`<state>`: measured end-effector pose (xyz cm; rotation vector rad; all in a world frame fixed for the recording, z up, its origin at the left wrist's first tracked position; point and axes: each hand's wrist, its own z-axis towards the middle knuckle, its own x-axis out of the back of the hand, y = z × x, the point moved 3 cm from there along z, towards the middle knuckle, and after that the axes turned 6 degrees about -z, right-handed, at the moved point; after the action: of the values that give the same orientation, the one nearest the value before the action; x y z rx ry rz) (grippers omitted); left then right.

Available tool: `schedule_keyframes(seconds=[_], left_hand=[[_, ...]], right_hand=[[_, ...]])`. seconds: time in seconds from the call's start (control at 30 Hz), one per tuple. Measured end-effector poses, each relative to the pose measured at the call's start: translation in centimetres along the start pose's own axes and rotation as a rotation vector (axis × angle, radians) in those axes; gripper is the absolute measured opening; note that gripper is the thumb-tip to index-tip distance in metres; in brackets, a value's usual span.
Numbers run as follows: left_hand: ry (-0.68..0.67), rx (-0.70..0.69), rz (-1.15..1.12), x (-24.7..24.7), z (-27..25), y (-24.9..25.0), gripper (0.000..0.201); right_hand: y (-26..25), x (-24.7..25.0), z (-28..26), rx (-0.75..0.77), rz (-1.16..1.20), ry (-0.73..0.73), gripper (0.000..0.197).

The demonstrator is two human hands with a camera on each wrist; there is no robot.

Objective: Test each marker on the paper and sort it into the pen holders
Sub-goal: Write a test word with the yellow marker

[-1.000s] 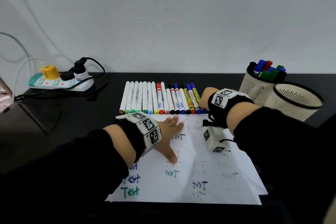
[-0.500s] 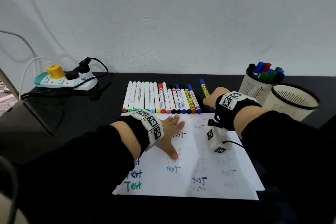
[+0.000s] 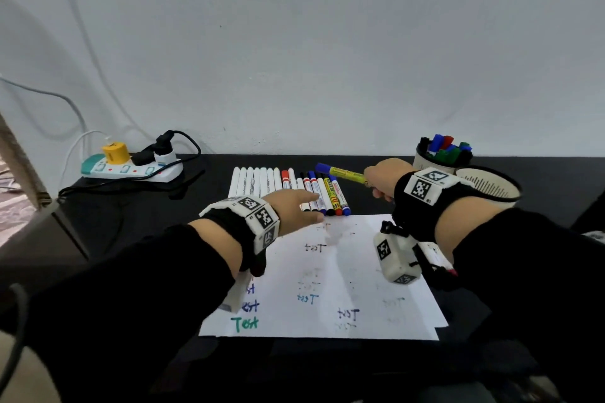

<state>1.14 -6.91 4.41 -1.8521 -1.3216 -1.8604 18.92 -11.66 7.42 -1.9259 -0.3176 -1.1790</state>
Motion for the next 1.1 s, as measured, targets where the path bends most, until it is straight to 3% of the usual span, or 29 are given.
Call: schedule_keyframes(seconds=[0.1, 0.2, 0.4, 0.57, 0.67, 0.77, 0.87, 1.1], left_hand=[[0.179, 0.015, -0.094, 1.6, -1.5, -0.4, 0.064], [0.213, 0.02, -0.118, 2.2, -3.2, -0.7, 0.068], [0.253, 0.002, -0.161, 2.9, -5.6, -1.1, 0.025], [0.287, 0.002, -0.209, 3.3, -7.3, -0.7, 0.018], [0.317, -0.006, -0.269, 3.6, -8.0, -0.4, 0.018], [0.348, -0.015, -0.309, 3.6, -8.5, -0.3, 0.019], [0.385, 0.024, -0.351, 3.9, -9.2, -0.6, 0.021], [0.345, 0.081, -0.321, 4.4, -9.6, -0.8, 0.037]], right_hand=[[-1.1, 0.9, -2.2, 0.04, -0.068, -0.027, 0.031], [-1.9, 1.4, -4.3, 0.092, 0.02, -0.087, 0.022], [-3.2, 1.8, -6.6, 0.131, 0.392, -0.126, 0.017], [-4.6, 0.6, -7.4, 0.146, 0.753, -0.089, 0.028], [-5.7, -0.7, -8.2, 0.175, 0.73, -0.09, 0.035], [-6.4, -1.7, -8.2, 0.186, 0.612, 0.0, 0.043], [-6.9, -2.7, -7.8, 0.187, 0.558, 0.059, 0.039], [-8.2, -4.0, -8.9, 0.142, 0.709, -0.017, 0.04]])
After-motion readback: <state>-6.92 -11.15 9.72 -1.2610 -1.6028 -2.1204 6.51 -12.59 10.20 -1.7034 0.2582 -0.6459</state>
